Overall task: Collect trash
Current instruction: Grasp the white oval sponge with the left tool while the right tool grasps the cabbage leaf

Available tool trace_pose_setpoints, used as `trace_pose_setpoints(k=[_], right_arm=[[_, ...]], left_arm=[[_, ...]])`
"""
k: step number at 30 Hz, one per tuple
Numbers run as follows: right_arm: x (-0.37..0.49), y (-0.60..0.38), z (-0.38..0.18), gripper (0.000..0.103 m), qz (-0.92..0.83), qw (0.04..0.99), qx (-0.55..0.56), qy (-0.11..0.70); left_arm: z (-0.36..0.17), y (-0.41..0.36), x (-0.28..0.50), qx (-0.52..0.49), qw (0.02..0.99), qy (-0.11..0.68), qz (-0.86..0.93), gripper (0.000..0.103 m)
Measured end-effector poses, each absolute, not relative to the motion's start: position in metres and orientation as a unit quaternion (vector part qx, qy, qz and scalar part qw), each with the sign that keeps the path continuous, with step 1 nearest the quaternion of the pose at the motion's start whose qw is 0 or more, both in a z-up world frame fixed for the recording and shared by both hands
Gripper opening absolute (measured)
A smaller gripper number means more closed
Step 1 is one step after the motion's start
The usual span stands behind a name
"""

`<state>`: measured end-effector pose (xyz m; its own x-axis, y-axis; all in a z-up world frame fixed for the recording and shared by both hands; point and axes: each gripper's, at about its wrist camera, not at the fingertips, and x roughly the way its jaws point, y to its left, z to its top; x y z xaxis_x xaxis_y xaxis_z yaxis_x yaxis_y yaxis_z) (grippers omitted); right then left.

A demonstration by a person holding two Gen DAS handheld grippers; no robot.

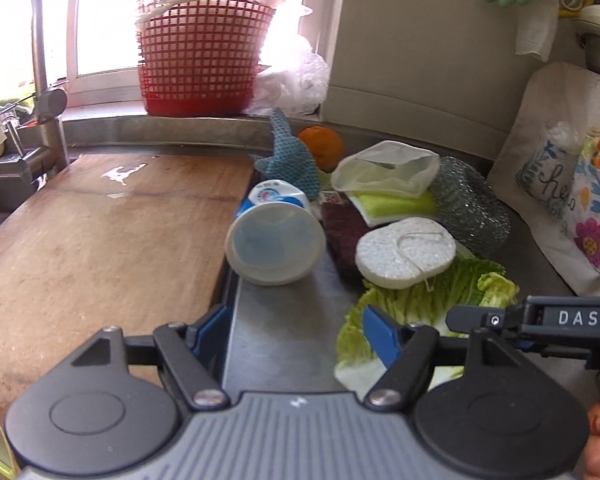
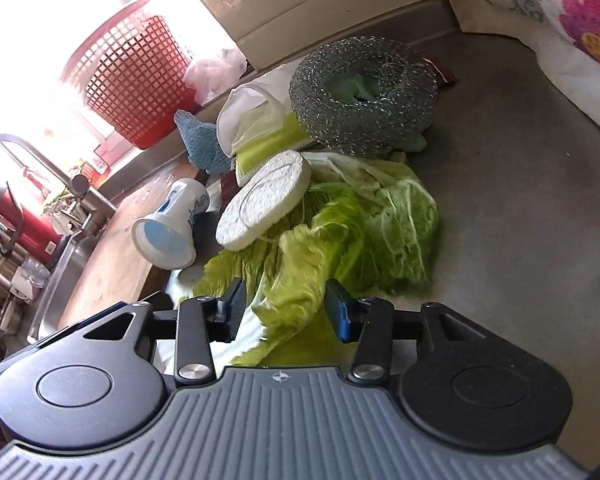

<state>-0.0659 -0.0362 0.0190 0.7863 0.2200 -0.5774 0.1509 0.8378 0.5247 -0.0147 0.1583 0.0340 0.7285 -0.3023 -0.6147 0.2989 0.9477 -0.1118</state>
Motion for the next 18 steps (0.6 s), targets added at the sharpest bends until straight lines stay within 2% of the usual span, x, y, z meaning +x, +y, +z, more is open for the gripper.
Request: trace_pose_setpoints(k=[2,5,7,9,18], right_arm=[[-0.060,-0.033,0.018,0.056,0.017,0.903,0.281,0.323],[-0.059,-0.032,0.019,0.047,0.009,0.908,0.263,0.325],[-0.058,-0.029,0.019,0.026,-0.003,0.913,0.245,0.326],[-0.057,-0.027,0.017,0.015,-0.014,0.917,0.228,0.327],[-0.078,-0.034,0.025,0.008,-0.026,0.930,0.203,0.305]], left_arm=[[0.034,0.160,-0.013,-0.004,0.930,0.332,-0.159,0.074],[0.033,0.161,-0.010,-0.006,0.930,0.333,-0.156,0.074],[0.033,0.161,-0.009,-0.008,0.930,0.333,-0.156,0.075],[0.033,0.160,-0.009,-0.010,0.930,0.334,-0.156,0.076],[0.036,0.158,-0.010,-0.006,0.930,0.329,-0.161,0.080]])
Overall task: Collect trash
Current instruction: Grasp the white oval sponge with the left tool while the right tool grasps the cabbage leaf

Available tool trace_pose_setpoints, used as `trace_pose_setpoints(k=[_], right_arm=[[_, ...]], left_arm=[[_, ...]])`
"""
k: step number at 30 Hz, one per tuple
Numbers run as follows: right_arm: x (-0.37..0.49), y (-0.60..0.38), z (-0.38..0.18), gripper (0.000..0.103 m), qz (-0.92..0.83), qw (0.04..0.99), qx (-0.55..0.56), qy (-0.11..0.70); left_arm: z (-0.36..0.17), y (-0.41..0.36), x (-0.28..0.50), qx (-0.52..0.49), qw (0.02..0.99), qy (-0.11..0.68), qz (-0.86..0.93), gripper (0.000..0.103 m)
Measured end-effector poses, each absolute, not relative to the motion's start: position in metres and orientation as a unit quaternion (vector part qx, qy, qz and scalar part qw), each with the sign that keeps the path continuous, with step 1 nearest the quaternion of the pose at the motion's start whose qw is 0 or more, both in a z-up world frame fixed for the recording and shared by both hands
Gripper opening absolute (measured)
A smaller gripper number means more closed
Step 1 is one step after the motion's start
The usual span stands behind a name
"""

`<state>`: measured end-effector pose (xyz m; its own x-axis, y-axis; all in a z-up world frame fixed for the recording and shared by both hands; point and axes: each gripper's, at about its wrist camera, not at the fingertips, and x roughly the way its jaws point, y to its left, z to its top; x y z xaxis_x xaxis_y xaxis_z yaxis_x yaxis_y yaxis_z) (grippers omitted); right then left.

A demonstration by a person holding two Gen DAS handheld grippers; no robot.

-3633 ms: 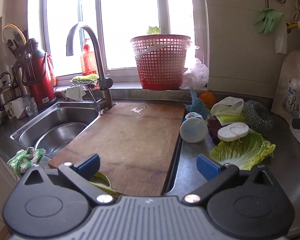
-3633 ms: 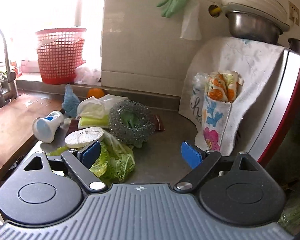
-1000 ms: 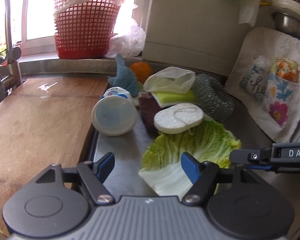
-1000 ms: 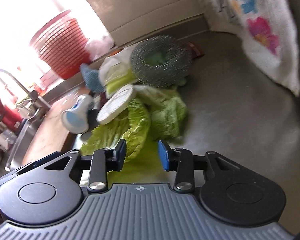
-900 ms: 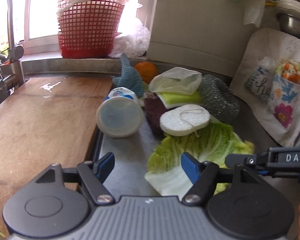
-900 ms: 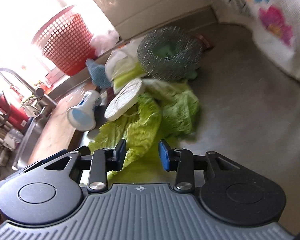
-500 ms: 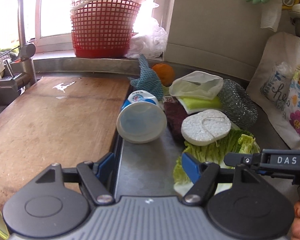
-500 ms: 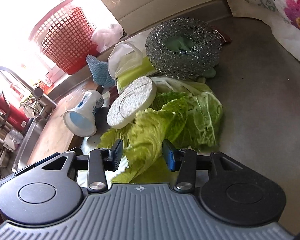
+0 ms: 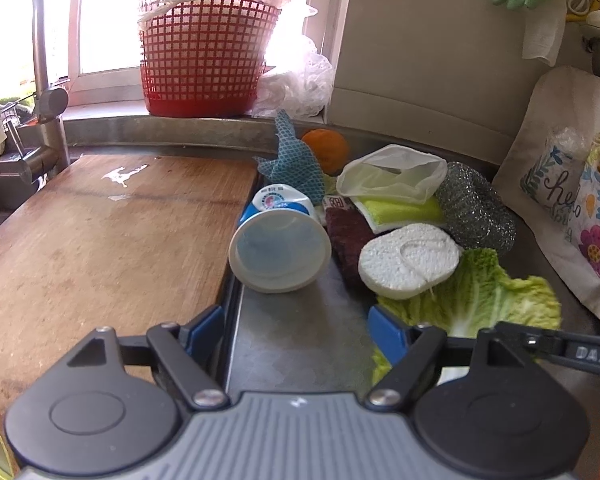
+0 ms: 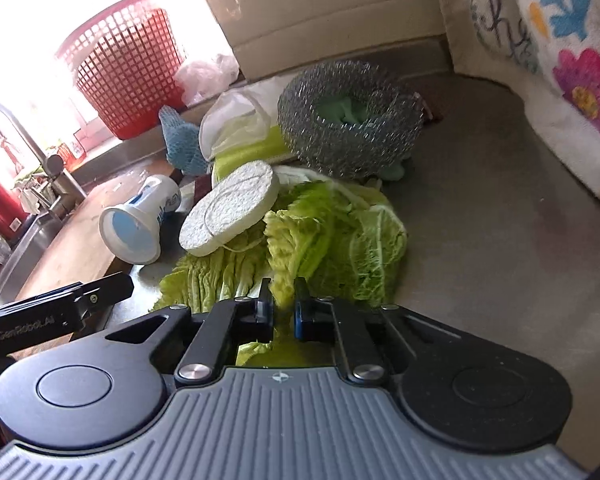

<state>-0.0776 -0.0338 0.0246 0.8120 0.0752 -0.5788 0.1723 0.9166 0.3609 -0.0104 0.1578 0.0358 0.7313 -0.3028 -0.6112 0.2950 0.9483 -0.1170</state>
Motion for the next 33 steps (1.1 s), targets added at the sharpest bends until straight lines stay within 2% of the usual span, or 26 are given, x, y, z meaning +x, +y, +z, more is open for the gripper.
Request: trace_pose_setpoints(k=[12,20,23,30,32,33], right_arm=[[-0.150,-0.089,0.044,0.006,-0.113,0.938,0.179,0.276],[-0.174,-0.118,0.029,0.007,-0.140,0.927,0.205,0.281],[-0.177,-0.116,0.026,0.009,-0.140,0.927,0.207,0.281],[-0.179,-0.119,0.019,0.022,-0.138,0.923,0.225,0.280],[-0.179,-0.119,0.018,0.034,-0.132,0.921,0.237,0.281],[-0.179,-0.120,0.016,0.044,-0.129,0.920,0.241,0.281]], left_arm=[[0.044,0.126,-0.016,0.012,0.924,0.304,-0.232,0.080],[0.021,0.092,0.018,0.027,0.906,0.338,-0.253,0.080],[0.014,0.088,0.030,0.016,0.902,0.352,-0.252,0.076],[0.009,0.081,0.037,0.000,0.901,0.350,-0.256,0.071],[0.010,0.080,0.035,-0.008,0.899,0.350,-0.263,0.058],[0.010,0.079,0.036,-0.014,0.897,0.352,-0.266,0.056]])
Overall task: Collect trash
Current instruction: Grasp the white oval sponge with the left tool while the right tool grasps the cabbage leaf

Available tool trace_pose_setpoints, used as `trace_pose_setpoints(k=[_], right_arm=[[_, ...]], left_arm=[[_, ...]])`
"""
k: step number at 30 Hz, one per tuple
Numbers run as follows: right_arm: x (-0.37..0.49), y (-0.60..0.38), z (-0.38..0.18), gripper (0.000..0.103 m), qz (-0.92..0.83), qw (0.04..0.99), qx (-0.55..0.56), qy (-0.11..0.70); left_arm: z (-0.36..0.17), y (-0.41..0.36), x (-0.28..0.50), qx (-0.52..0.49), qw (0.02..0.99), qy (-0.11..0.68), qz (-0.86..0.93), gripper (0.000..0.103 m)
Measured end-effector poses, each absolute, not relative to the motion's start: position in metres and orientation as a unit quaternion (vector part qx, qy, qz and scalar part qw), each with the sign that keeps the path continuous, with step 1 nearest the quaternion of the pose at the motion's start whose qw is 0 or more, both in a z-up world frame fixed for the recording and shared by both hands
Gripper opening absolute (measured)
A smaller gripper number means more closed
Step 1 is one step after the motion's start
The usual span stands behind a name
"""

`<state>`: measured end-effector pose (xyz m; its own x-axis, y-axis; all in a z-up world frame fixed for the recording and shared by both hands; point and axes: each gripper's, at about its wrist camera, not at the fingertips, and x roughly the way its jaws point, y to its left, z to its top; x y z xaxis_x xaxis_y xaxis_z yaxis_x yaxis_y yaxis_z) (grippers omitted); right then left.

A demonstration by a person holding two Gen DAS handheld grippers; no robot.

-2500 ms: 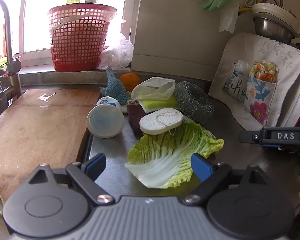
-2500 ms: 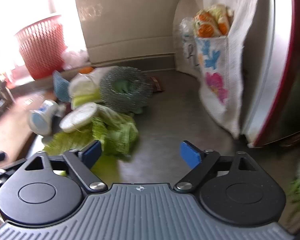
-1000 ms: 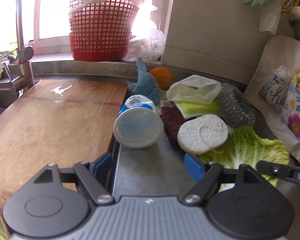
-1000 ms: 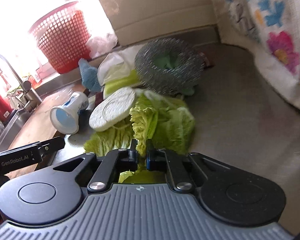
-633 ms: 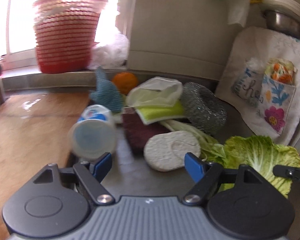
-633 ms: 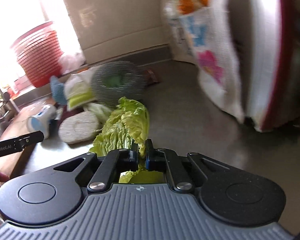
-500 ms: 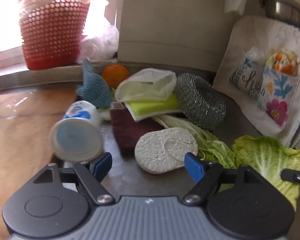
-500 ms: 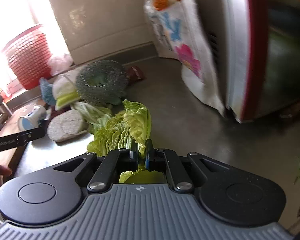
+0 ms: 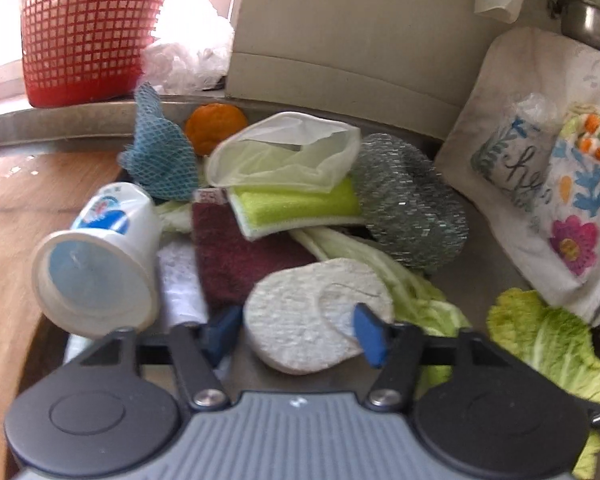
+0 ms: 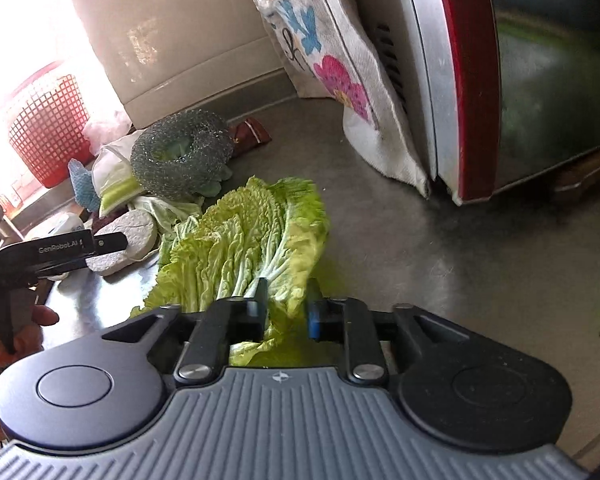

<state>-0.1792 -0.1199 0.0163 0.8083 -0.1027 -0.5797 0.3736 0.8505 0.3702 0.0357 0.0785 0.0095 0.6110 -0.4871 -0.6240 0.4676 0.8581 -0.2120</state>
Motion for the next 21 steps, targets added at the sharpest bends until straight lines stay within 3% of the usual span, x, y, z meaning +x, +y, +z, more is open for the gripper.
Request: trace_pose_setpoints(k=[8,13,21], right_arm=[[-0.174,-0.110,0.013,0.047,-0.124,0.927,0.223,0.274],[-0.176,-0.115,0.010,0.018,-0.126,0.929,0.218,0.273],[-0.188,-0.120,0.018,0.009,-0.086,0.938,0.219,0.255]], left_arm=[[0.018,0.079,0.016,-0.025,0.913,0.328,-0.241,0.032],[0.025,0.083,0.001,-0.041,0.918,0.319,-0.231,0.020],[0.037,0.087,-0.032,-0.049,0.922,0.308,-0.230,0.011]])
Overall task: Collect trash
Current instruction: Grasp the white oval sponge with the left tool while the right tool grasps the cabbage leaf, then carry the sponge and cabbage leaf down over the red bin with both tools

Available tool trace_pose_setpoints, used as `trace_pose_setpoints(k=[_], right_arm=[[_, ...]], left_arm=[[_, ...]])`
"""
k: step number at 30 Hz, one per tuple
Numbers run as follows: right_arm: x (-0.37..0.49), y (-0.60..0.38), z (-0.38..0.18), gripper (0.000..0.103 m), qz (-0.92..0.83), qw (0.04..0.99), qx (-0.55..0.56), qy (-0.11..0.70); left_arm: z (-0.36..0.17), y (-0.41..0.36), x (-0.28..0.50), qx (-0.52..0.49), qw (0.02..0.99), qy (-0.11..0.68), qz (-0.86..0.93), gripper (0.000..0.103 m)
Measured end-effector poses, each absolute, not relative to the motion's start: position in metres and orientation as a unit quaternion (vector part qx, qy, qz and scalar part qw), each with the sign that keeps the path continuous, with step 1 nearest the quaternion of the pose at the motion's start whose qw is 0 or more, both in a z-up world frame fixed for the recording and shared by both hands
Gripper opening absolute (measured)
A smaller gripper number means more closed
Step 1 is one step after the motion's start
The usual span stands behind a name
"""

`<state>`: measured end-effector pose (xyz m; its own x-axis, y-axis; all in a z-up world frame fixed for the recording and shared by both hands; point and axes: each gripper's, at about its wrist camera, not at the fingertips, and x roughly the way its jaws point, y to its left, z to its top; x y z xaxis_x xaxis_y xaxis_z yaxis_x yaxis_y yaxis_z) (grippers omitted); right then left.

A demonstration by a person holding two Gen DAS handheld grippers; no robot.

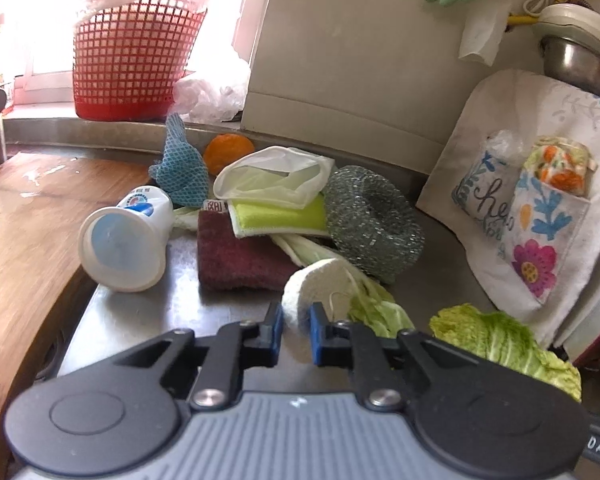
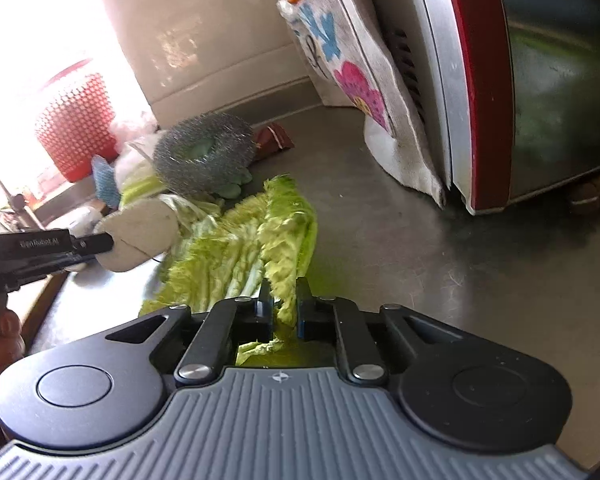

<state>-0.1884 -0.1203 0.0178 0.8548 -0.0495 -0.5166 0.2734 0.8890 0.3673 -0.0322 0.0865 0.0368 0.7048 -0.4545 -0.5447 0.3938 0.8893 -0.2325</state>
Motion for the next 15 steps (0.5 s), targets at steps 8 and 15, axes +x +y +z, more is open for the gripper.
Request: trace_pose_setpoints(k=[8,15], right_arm=[[-0.205,-0.126,0.030,0.008,-0.046,0.947,0.205,0.242],[-0.209,-0.140,0.019,0.008,-0.027,0.944,0.212,0.253]], left_arm=[[0.038,0.096,-0.077,-0.057,0.907,0.336,-0.246,0.007],[0.017,0.071,-0.096,-0.020,0.901,0.355,-0.250,0.007]])
